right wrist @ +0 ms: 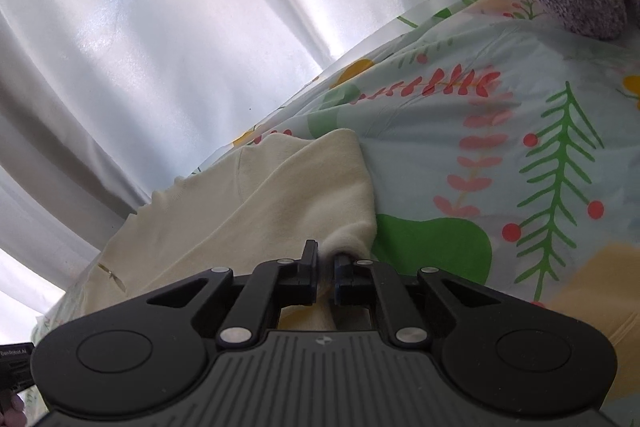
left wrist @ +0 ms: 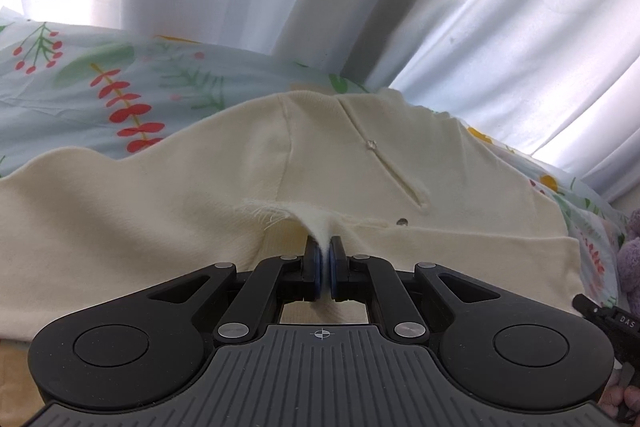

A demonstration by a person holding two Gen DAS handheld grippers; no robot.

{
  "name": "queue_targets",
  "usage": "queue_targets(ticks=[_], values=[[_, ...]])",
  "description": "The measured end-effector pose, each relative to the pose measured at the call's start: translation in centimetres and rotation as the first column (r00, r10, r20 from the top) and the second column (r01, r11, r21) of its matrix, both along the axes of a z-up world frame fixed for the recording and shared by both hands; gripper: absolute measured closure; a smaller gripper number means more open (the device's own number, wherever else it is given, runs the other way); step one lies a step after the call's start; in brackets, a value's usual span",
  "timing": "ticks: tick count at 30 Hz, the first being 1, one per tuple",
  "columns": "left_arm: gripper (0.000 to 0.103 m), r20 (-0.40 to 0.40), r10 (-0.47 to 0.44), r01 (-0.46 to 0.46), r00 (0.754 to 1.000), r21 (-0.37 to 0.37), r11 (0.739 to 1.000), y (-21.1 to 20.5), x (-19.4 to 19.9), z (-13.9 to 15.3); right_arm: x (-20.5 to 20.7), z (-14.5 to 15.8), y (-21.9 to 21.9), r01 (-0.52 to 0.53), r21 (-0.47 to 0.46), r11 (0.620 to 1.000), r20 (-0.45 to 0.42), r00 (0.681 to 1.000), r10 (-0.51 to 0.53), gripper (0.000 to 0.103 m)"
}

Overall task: Fold small clothes
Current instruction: 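Lift the hem and fold it toward the collar with both grippers, then lower the folded hem onto the sweater body and open both grippers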

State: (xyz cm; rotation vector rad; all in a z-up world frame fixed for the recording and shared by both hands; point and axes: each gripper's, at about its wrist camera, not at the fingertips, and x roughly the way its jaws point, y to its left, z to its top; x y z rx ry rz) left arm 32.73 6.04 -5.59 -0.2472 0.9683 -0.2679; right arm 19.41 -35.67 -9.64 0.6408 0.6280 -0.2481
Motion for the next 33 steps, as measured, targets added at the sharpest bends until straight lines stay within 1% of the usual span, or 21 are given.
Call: queue_targets(ticks=[3, 5, 7, 10, 12, 13, 14, 15, 16, 17, 18, 19, 22, 25, 27, 29, 31, 32, 33], values=[[0.097, 0.006, -0.007, 0.007, 1.000, 0.031, 0.999, -0.3, -0.1, -0.3, 0.3, 0.1, 0.9, -0.024, -0.101, 0.995, -0.008, 1.000, 0.023, 0.096], [0.097, 0.049, -0.026, 0.024, 0.998, 0.038, 0.999, -0.5, -0.4, 0.4, 0.3, 0.2, 1.3, -0.029, -0.143, 0.989, -0.004, 1.000, 0.029, 0.096], [0.097, 0.097, -0.035, 0.033, 0.995, 0.019, 0.999, -0.5, -0.5, 1.5, 0.2, 0.4, 1.3, -0.013, -0.148, 0.989, 0.020, 1.000, 0.016, 0.096], [0.097, 0.146, -0.022, 0.028, 0.989, -0.035, 0.999, -0.2, -0.5, 2.6, -0.3, 0.6, 1.0, 0.016, -0.123, 0.992, 0.081, 0.997, -0.006, 0.096], [0.096, 0.134, -0.013, 0.015, 0.991, -0.016, 1.000, -0.2, -0.1, 2.4, -0.3, 0.4, 0.9, 0.018, -0.119, 0.993, 0.078, 0.997, -0.009, 0.096], [0.096, 0.105, -0.016, 0.015, 0.994, 0.005, 1.000, -0.4, 0.1, 1.9, -0.1, 0.1, 0.8, 0.013, -0.110, 0.994, 0.052, 0.999, -0.008, 0.096], [0.096, 0.077, -0.025, 0.023, 0.997, 0.019, 1.000, -0.4, 0.2, 1.4, 0.0, -0.3, 0.6, 0.002, -0.074, 0.997, 0.009, 1.000, -0.002, 0.096], [0.096, 0.058, -0.038, 0.036, 0.998, 0.031, 0.999, -0.5, 0.0, 0.8, -0.3, -0.4, 0.4, -0.004, -0.041, 0.999, 0.003, 1.000, 0.005, 0.095], [0.096, 0.053, -0.051, 0.049, 0.997, 0.050, 0.998, -0.5, -0.3, 0.5, -0.8, -0.2, 0.3, -0.020, -0.017, 1.000, 0.000, 1.000, 0.020, 0.092], [0.096, 0.052, -0.064, 0.060, 0.997, 0.071, 0.996, -0.6, -0.5, 0.2, -1.1, 0.2, 0.3, -0.039, -0.011, 0.999, -0.018, 0.999, 0.038, 0.091], [0.095, 0.051, -0.070, 0.066, 0.996, 0.084, 0.994, -0.5, -0.7, 0.1, -1.5, 0.8, 0.5, -0.059, -0.013, 0.998, -0.028, 0.998, 0.059, 0.089], [0.094, 0.049, -0.071, 0.067, 0.996, 0.087, 0.994, -0.4, -0.8, -0.1, -1.9, 1.4, 0.7, -0.084, -0.017, 0.996, -0.025, 0.996, 0.084, 0.085], [0.092, 0.037, -0.054, 0.052, 0.998, 0.062, 0.997, 0.3, -0.8, -0.3, -2.6, 3.4, 1.5, -0.158, -0.061, 0.986, -0.013, 0.987, 0.157, 0.082], [0.092, 0.037, -0.051, 0.049, 0.998, 0.059, 0.997, 0.4, -0.7, -0.3, -1.7, 4.5, 2.1, -0.208, -0.078, 0.975, -0.004, 0.978, 0.208, 0.077], [0.092, 0.047, -0.059, 0.056, 0.997, 0.075, 0.996, 0.2, -0.7, -0.2, -0.4, 4.8, 2.7, -0.224, -0.120, 0.967, -0.009, 0.974, 0.225, 0.077], [0.093, 0.058, -0.071, 0.066, 0.996, 0.091, 0.994, -0.2, -0.7, 0.0, 1.7, 4.6, 3.8, -0.298, -0.171, 0.939, -0.047, 0.955, 0.294, 0.075], [0.093, 0.063, -0.078, 0.071, 0.995, 0.097, 0.993, -0.4, -0.7, 0.3, 3.8, 4.2, 5.3, -0.376, -0.231, 0.897, -0.089, 0.927, 0.366, 0.075], [0.093, 0.062, -0.077, 0.071, 0.995, 0.097, 0.993, -0.4, -0.7, 0.3, 5.0, 3.9, 6.2, -0.429, -0.280, 0.859, -0.122, 0.903, 0.411, 0.075], [0.093, 0.060, -0.077, 0.071, 0.995, 0.094, 0.993, -0.4, -0.6, 0.3, 6.0, 3.7, 7.1, -0.463, -0.336, 0.821, -0.156, 0.886, 0.436, 0.074]])
